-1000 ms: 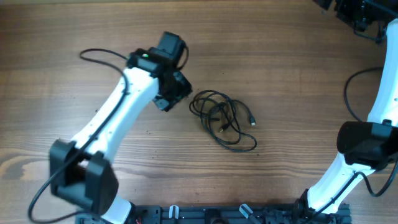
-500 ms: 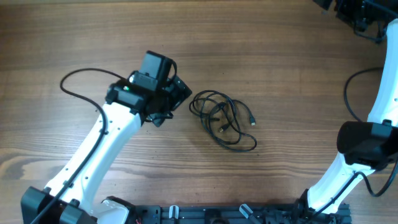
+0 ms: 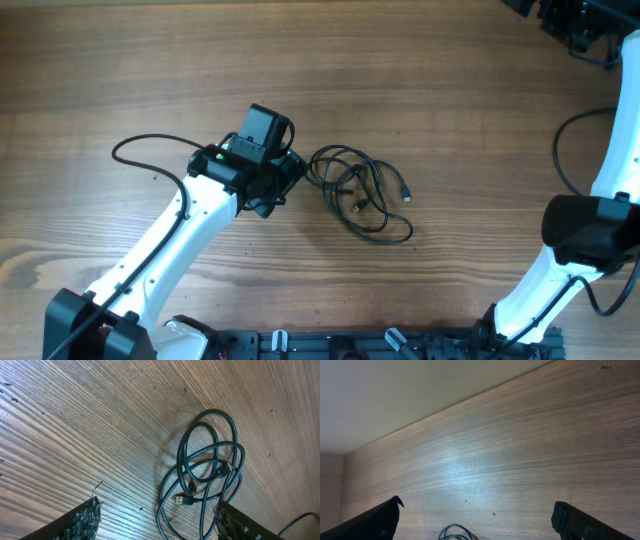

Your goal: Untangle cables

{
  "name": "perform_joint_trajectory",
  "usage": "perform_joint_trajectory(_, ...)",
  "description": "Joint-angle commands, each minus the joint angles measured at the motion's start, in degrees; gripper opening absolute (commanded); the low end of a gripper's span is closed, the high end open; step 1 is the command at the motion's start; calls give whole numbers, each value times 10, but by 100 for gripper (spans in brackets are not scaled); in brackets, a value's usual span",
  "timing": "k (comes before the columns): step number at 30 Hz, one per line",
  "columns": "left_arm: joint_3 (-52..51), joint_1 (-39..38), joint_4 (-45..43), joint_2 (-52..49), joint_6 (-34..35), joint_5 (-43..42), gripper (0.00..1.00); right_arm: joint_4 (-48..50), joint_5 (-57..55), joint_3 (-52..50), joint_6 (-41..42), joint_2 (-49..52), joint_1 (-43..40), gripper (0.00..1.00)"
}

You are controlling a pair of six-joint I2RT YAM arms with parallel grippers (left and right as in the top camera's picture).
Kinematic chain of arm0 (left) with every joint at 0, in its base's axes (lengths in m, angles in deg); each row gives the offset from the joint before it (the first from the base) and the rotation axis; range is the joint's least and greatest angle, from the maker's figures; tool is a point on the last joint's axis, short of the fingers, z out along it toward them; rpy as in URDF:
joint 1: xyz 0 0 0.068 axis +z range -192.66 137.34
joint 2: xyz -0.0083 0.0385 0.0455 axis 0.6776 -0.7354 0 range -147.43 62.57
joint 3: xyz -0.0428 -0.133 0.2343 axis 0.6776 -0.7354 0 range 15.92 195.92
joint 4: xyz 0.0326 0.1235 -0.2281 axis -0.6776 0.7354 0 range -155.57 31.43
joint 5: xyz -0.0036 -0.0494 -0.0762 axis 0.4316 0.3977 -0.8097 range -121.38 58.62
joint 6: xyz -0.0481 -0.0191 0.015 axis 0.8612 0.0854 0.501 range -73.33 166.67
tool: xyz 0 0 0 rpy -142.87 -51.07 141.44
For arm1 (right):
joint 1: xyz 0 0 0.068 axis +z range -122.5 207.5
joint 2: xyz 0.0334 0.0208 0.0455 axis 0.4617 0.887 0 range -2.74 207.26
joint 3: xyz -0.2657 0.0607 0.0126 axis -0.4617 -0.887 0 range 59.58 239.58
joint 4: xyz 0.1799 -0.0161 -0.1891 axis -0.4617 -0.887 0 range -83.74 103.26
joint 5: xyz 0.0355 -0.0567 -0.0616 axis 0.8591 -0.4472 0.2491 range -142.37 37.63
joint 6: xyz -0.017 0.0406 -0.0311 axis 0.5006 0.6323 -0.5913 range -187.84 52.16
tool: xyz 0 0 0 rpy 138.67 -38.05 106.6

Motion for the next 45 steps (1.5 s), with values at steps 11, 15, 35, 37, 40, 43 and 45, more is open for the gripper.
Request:
perform_joint_trajectory(11, -5, -27, -13, -47, 22, 5, 62, -2, -8, 2, -1, 6, 2, 100)
perform_joint_trajectory(15, -5, -31, -17, -47, 22, 10, 61, -2, -8, 2, -1, 6, 2, 100)
perform_joint_trajectory(35, -5, -31, -87, -115, 21, 15, 55, -3, -8, 2, -13, 6, 2, 100)
perform_joint_trajectory(37, -5, -31, -94, -132, 21, 14, 52, -3, -8, 2, -14, 6, 2, 100)
perform_joint_trajectory(40, -5, -31, -111, -139, 21, 15, 47, -4, -8, 2, -14, 6, 2, 100)
perform_joint_trajectory(43, -5, -31, -128, -139, 21, 15, 42, -3, -8, 2, -14, 6, 2, 100)
perform_joint_trajectory(45, -5, -33, -134, -142, 21, 14, 40, -3, -8, 2, -14, 6, 2, 100)
